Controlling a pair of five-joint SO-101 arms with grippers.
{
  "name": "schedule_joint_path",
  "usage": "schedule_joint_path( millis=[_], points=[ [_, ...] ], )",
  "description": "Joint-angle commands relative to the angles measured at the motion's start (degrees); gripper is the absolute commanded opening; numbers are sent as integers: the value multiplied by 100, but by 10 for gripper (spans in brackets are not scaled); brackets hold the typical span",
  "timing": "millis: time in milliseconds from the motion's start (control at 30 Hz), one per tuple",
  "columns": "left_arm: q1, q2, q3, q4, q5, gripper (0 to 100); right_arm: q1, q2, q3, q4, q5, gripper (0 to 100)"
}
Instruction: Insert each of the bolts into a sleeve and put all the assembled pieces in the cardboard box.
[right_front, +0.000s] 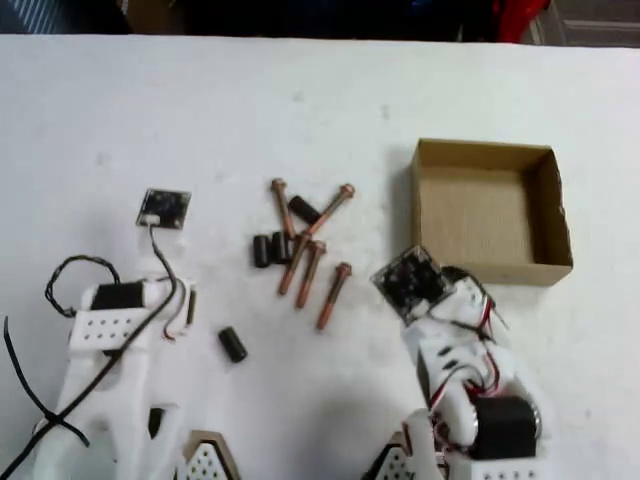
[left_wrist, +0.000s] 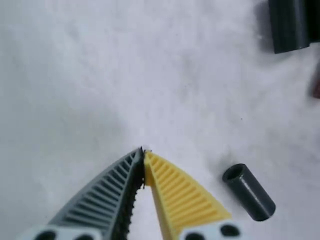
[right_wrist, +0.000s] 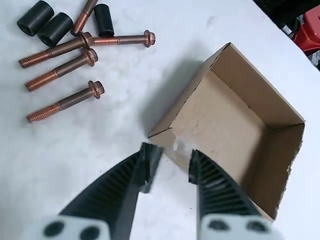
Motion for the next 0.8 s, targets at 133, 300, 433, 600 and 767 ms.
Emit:
schedule_joint_path(
  millis=[133, 300, 433, 600, 767],
  points=[
    [-31, -1147, 105, 149, 70, 24, 40, 1569, -1178, -356, -378, 87],
    [-48, -2651, 809, 273, 53, 24, 40, 2308, -1521, -356, -396, 87],
    [-48, -3530, 1108, 501, 53, 24, 40, 2563, -1626, -356, -396, 87],
    [-48, -3793, 1143, 633, 53, 24, 40, 2765, -1688, -356, -396, 87],
    [-48, -3793, 1284, 598, 44, 24, 40, 3503, -1714, -374, -378, 88]
  ],
)
